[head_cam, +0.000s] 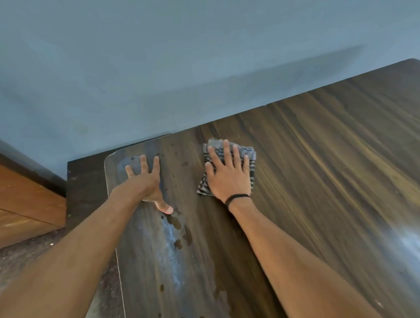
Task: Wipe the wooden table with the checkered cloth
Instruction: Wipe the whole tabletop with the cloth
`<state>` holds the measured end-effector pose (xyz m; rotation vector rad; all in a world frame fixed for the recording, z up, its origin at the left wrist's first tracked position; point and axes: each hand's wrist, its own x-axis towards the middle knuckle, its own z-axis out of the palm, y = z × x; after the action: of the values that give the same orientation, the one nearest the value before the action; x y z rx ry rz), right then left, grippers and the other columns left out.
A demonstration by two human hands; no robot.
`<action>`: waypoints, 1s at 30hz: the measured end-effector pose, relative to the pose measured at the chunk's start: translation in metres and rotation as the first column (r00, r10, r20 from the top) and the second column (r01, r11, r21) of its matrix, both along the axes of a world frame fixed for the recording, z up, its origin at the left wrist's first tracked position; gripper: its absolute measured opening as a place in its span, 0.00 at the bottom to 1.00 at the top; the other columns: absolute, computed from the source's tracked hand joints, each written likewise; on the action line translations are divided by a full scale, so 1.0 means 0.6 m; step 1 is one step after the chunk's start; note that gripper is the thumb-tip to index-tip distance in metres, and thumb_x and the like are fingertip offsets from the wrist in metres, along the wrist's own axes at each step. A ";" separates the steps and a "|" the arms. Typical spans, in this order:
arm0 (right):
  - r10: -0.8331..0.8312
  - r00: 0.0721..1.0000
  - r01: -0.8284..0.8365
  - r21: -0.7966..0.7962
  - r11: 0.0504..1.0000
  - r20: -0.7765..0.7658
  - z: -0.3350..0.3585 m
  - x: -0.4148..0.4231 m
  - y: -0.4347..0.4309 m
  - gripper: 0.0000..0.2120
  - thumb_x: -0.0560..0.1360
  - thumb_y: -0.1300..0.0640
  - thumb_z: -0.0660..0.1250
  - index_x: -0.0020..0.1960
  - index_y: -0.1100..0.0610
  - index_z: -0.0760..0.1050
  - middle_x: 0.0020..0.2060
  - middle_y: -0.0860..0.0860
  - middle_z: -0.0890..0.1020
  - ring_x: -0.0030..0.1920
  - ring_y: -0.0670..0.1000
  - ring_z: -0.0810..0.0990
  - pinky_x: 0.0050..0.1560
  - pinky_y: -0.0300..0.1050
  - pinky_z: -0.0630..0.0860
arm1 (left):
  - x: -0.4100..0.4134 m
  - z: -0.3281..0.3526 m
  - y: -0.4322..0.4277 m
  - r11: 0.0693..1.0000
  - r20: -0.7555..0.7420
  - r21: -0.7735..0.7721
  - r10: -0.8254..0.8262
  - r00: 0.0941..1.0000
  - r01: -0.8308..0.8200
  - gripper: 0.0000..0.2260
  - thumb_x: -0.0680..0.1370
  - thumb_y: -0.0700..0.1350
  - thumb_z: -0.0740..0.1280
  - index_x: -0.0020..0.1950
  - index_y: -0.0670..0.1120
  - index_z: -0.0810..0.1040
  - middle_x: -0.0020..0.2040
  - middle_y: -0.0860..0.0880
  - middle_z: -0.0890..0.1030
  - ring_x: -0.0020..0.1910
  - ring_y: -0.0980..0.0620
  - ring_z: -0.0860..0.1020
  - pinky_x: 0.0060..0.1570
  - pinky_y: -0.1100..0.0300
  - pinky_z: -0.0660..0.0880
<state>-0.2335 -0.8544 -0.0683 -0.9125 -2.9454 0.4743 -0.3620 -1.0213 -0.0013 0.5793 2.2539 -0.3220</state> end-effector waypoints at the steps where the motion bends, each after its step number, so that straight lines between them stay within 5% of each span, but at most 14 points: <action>1: 0.052 0.999 -0.052 0.018 0.998 -0.010 -0.002 -0.008 -0.015 0.27 0.85 0.40 0.43 0.83 0.40 0.48 0.83 0.50 0.44 0.82 0.54 0.41 0.79 0.59 0.36 | -0.001 -0.003 0.001 1.000 0.003 -0.008 0.002 1.000 -0.002 0.70 0.61 0.63 0.79 0.73 0.50 0.21 0.74 0.44 0.23 0.74 0.28 0.33 0.74 0.35 0.48; 5: 0.254 0.967 -0.253 0.044 0.967 -0.022 -0.014 0.018 -0.009 0.26 0.84 0.37 0.42 0.82 0.36 0.47 0.82 0.45 0.44 0.82 0.49 0.41 0.78 0.53 0.34 | -0.008 -0.020 0.001 1.000 0.017 -0.005 0.019 1.000 -0.019 0.72 0.58 0.64 0.80 0.71 0.52 0.20 0.72 0.47 0.20 0.73 0.30 0.31 0.73 0.31 0.50; 9: 0.017 1.000 -0.017 -0.008 1.000 0.004 0.004 -0.096 0.013 0.26 0.85 0.40 0.44 0.83 0.40 0.48 0.83 0.49 0.44 0.82 0.54 0.41 0.79 0.59 0.36 | -0.020 -0.027 0.005 1.000 0.035 -0.006 0.026 0.999 -0.026 0.72 0.56 0.64 0.80 0.66 0.53 0.17 0.70 0.47 0.19 0.72 0.29 0.29 0.72 0.30 0.51; 14: 0.293 0.956 -0.293 0.017 0.956 -0.012 -0.010 -0.110 -0.004 0.26 0.84 0.38 0.44 0.82 0.37 0.49 0.83 0.46 0.44 0.82 0.51 0.41 0.78 0.56 0.36 | -0.021 -0.040 -0.001 1.000 0.048 0.010 0.023 0.999 -0.024 0.71 0.56 0.63 0.81 0.62 0.54 0.16 0.68 0.47 0.17 0.70 0.29 0.27 0.71 0.29 0.50; 18: 0.095 0.995 -0.095 -0.024 0.995 0.010 0.010 -0.171 0.016 0.27 0.85 0.40 0.46 0.83 0.40 0.49 0.83 0.49 0.44 0.82 0.53 0.41 0.78 0.58 0.35 | -0.027 -0.035 0.004 0.999 0.056 -0.003 0.044 0.997 -0.044 0.71 0.57 0.63 0.81 0.62 0.53 0.16 0.63 0.47 0.15 0.69 0.28 0.26 0.71 0.28 0.50; 23: 0.379 0.925 -0.379 0.011 0.925 -0.002 -0.009 -0.128 0.000 0.27 0.84 0.37 0.43 0.82 0.37 0.47 0.82 0.45 0.42 0.82 0.50 0.40 0.77 0.54 0.34 | -0.022 -0.039 0.003 0.999 0.068 -0.003 0.042 0.997 -0.042 0.72 0.57 0.62 0.81 0.62 0.53 0.16 0.61 0.48 0.14 0.69 0.29 0.25 0.71 0.29 0.48; 28: 0.125 0.992 -0.125 -0.019 0.992 0.024 0.011 -0.195 0.000 0.27 0.84 0.40 0.46 0.83 0.41 0.50 0.83 0.49 0.45 0.82 0.54 0.42 0.78 0.58 0.35 | -0.027 -0.037 0.002 0.998 0.070 0.020 0.054 0.996 -0.055 0.72 0.57 0.62 0.81 0.62 0.54 0.16 0.61 0.48 0.15 0.69 0.29 0.25 0.70 0.27 0.49; 30: 0.239 0.971 -0.239 0.014 0.971 -0.007 0.001 -0.180 -0.038 0.27 0.84 0.39 0.45 0.83 0.40 0.49 0.83 0.49 0.45 0.82 0.54 0.41 0.77 0.57 0.34 | -0.024 -0.041 -0.004 0.999 0.056 0.023 0.021 0.998 -0.023 0.73 0.56 0.64 0.81 0.65 0.53 0.17 0.63 0.48 0.15 0.69 0.30 0.25 0.71 0.28 0.48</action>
<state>-0.3418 -0.8774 -0.0678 -0.5533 -3.0608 0.4630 -0.3762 -1.0234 -0.0262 0.5687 2.2111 -0.2653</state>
